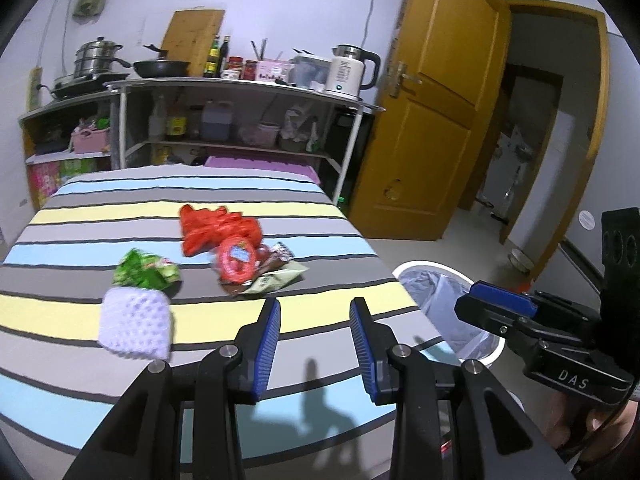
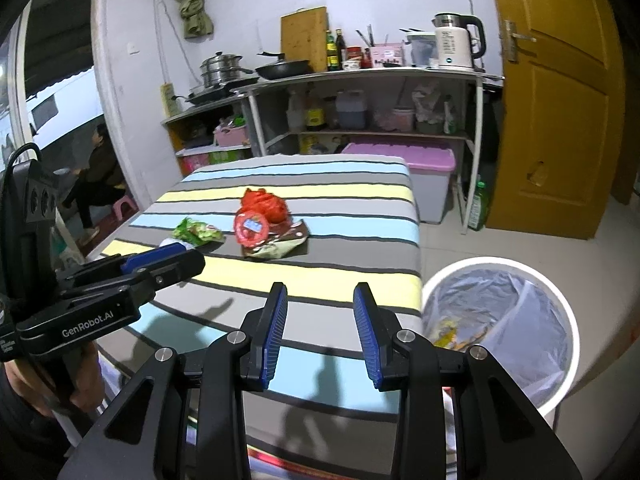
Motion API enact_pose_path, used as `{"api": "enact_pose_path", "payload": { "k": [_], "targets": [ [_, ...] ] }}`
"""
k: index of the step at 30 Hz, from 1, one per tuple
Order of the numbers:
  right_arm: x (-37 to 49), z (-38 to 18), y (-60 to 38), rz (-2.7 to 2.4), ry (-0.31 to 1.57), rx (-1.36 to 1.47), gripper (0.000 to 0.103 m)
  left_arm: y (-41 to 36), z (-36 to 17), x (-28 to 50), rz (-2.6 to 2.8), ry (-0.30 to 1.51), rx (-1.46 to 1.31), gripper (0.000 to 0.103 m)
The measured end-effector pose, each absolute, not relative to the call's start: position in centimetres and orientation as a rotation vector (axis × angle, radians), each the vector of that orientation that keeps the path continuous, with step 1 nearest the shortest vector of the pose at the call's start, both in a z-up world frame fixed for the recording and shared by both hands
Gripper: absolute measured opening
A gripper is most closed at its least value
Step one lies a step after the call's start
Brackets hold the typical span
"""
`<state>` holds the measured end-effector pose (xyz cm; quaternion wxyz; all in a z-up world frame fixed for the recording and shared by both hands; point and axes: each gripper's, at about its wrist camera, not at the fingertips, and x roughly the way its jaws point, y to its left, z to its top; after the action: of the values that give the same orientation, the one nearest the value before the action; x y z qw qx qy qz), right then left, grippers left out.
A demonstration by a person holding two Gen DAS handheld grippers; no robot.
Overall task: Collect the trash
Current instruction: 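Return both tools over the table toward the remaining trash, then grasp the white foam net with the left tool while the right tool grasps the red cup lid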
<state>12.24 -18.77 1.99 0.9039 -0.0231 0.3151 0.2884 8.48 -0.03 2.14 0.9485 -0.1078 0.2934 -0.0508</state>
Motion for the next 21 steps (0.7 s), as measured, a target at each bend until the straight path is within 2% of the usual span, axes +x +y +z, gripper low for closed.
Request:
{"api": "enact_pose_path", "payload": {
  "k": [16, 18, 21],
  "targets": [
    [12.3, 1.8, -13.1, 0.682, 0.653, -0.103, 0.037, 7.2, 1.3, 6.1, 0.067, 0.594, -0.238, 0.035],
    [12.5, 1.6, -12.5, 0.688, 0.655, -0.108, 0.047, 8.2, 0.9, 6.0, 0.086, 0.600, -0.249, 0.035],
    [13.0, 1.3, -11.6, 0.699, 0.664, -0.115, 0.048, 9.7, 0.0, 6.3, 0.112, 0.618, -0.267, 0.035]
  ]
}}
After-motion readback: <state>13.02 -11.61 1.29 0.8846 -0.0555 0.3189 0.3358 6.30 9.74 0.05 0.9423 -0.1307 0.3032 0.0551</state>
